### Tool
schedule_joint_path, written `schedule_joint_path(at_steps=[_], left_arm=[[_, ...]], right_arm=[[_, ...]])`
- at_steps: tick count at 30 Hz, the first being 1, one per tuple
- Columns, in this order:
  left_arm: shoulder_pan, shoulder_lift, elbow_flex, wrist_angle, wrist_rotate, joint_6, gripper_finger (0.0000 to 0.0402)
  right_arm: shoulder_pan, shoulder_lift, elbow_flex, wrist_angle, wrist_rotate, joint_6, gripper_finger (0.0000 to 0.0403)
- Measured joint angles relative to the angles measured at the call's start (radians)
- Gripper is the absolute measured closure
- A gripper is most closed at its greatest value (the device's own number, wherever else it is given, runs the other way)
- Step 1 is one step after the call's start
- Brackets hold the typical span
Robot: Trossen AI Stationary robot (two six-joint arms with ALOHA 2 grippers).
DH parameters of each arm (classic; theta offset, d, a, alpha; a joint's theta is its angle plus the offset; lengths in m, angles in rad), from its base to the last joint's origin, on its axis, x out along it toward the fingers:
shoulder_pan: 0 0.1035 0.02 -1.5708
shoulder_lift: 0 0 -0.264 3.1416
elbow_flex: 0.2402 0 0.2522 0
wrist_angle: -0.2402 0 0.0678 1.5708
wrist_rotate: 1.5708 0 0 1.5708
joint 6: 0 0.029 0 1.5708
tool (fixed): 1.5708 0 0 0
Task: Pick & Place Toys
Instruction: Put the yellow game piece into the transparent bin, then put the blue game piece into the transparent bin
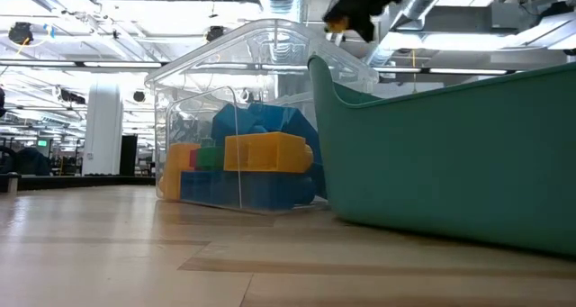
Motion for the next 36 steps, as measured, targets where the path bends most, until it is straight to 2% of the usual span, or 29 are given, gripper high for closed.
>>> schedule_joint_path(at_steps=[4, 10, 12, 15, 24, 30, 32, 36], left_arm=[[0.000, 0.000, 0.000, -0.001, 0.064, 0.000, 0.0113], [0.000, 0.000, 0.000, -0.002, 0.102, 0.000, 0.0113], [0.000, 0.000, 0.000, -0.003, 0.130, 0.000, 0.0113], [0.000, 0.000, 0.000, -0.011, 0.153, 0.000, 0.0113], [0.000, 0.000, 0.000, -0.037, 0.238, -0.011, 0.0113], [0.000, 0.000, 0.000, -0.037, 0.242, -0.010, 0.0113], [0.000, 0.000, 0.000, -0.036, 0.242, -0.010, 0.0113], [0.000, 0.000, 0.000, -0.036, 0.242, -0.009, 0.0113]], right_arm=[[0.080, 0.066, 0.048, 0.004, -0.092, 0.046, 0.0316], [0.240, 0.193, 0.047, -0.048, -0.101, 0.064, 0.0316], [0.270, 0.240, 0.046, -0.028, -0.134, 0.089, 0.0316], [0.274, 0.277, 0.046, -0.008, -0.201, 0.145, 0.0316], [0.324, 0.311, 0.046, 0.002, -0.195, 0.188, 0.0316], [0.324, 0.307, 0.047, 0.023, -0.200, 0.203, 0.0315], [0.318, 0.307, 0.047, 0.027, -0.224, 0.210, 0.0299], [0.311, 0.307, 0.047, 0.028, -0.229, 0.260, 0.0216]])
